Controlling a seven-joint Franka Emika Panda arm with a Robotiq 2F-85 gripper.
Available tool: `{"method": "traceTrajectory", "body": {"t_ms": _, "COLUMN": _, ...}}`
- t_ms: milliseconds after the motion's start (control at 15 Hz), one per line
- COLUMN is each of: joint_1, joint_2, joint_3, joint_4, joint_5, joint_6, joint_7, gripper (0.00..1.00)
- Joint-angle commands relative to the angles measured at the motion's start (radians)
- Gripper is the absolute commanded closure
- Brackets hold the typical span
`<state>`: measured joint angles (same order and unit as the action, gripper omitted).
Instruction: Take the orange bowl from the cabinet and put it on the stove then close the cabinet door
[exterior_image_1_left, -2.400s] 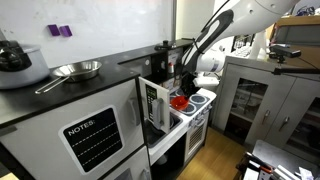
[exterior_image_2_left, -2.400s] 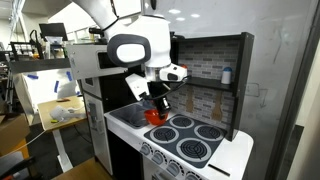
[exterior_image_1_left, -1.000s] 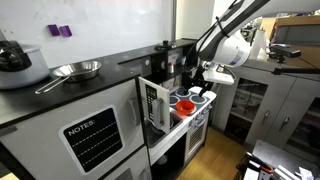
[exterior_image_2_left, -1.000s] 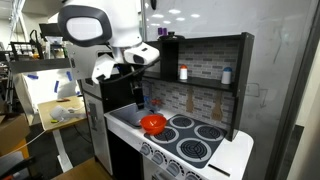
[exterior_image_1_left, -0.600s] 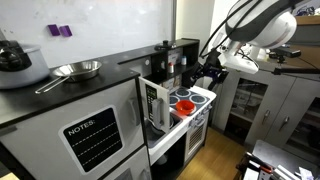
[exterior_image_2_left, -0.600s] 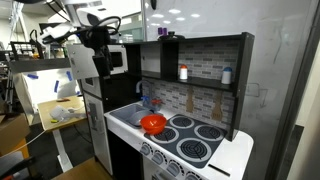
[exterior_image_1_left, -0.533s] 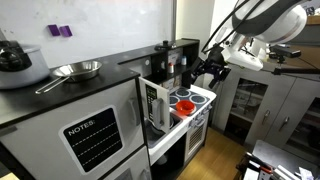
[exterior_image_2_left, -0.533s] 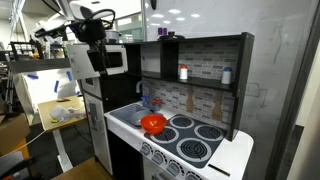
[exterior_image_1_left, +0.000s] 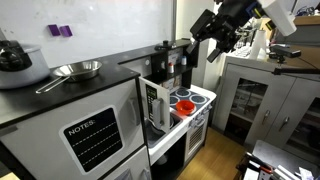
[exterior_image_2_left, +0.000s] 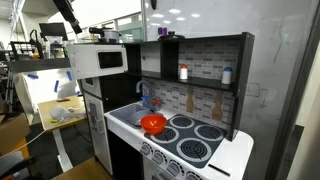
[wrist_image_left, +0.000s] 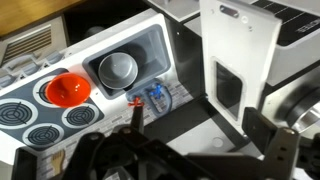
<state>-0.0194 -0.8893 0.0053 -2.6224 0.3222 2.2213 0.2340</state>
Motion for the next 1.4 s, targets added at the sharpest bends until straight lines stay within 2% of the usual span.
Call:
{"method": "traceTrajectory", "body": {"t_ms": 0, "joint_1": 0.047, "joint_2": 0.019, "joint_3": 0.017, "joint_4": 0.112, "joint_5": -0.025, "joint_6": -0.118, "joint_7": -0.039, "gripper": 0.0}}
{"method": "traceTrajectory", "body": {"t_ms": 333, "joint_1": 0.094, "joint_2": 0.103, "joint_3": 0.058, "joint_4": 0.335, "joint_5": -0.066, "joint_6": -0.293, "joint_7": -0.082, "gripper": 0.0}}
{"method": "traceTrajectory", "body": {"t_ms": 867, "joint_1": 0.133, "joint_2": 0.442, "joint_3": 0.089, "joint_4": 0.686, "joint_5": -0.133, "joint_6": -0.507, "joint_7": -0.211, "gripper": 0.0}}
{"method": "traceTrajectory", "body": {"t_ms": 1333, "joint_1": 0.139, "joint_2": 0.684, "joint_3": 0.129, "joint_4": 0.936, "joint_5": -0.14, "joint_6": -0.75, "joint_7": -0.173, "gripper": 0.0}}
